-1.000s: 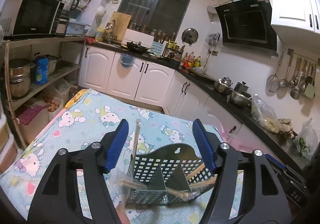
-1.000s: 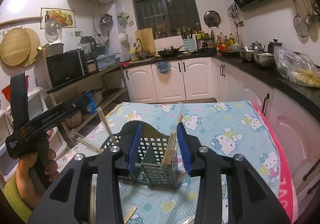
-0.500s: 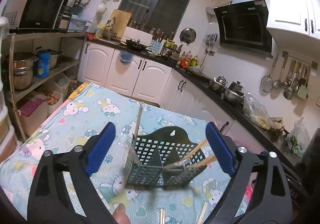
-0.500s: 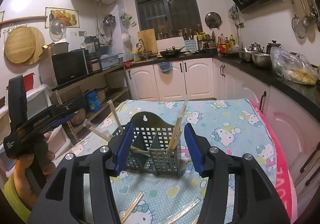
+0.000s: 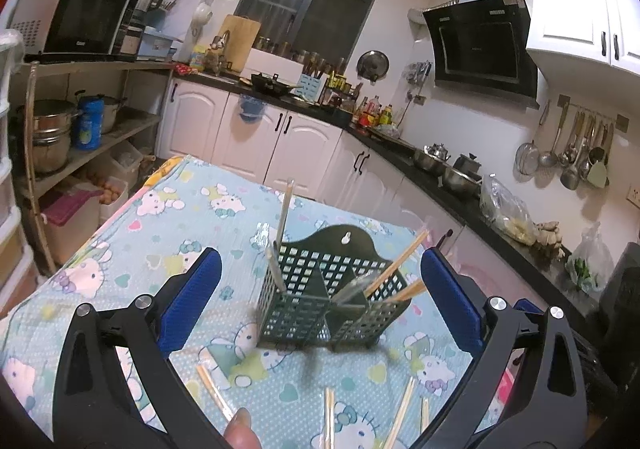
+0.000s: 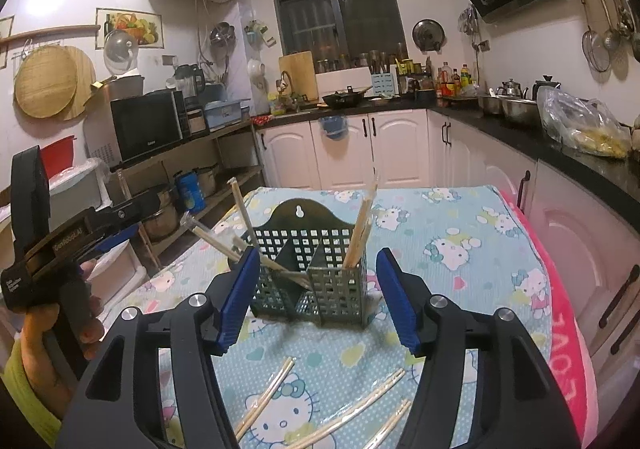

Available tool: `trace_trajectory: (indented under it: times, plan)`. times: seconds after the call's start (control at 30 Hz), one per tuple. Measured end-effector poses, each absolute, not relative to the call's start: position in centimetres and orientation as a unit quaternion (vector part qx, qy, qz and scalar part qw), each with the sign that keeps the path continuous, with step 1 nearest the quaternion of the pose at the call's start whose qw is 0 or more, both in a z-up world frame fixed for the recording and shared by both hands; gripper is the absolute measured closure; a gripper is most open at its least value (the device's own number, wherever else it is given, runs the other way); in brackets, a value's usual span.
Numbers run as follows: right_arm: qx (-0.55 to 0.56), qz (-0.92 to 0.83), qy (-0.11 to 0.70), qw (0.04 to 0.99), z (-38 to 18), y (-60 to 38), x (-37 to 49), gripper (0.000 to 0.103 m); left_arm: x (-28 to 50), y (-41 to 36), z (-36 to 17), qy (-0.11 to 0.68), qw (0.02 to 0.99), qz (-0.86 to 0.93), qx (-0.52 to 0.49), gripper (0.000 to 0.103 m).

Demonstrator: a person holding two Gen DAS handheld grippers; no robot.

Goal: Organize utensils
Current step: 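Withdraw both open tools from the holder toward the chopsticks on the cloth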

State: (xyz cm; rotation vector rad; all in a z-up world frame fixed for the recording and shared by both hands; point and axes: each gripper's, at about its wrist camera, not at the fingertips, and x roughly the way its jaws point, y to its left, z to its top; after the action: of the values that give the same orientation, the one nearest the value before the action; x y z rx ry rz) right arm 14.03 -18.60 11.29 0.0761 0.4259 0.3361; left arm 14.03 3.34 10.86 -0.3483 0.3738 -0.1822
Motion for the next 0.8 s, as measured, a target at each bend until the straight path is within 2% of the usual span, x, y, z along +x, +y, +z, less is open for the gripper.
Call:
trace_trajectory:
  times: [0.8]
  plan:
    - [0.024,0.165,0.261,0.951,7.6,-19.3,11.7,0.045,11.0,4.0,6.1,0.249,0.954,-0.071,-0.155,0.012]
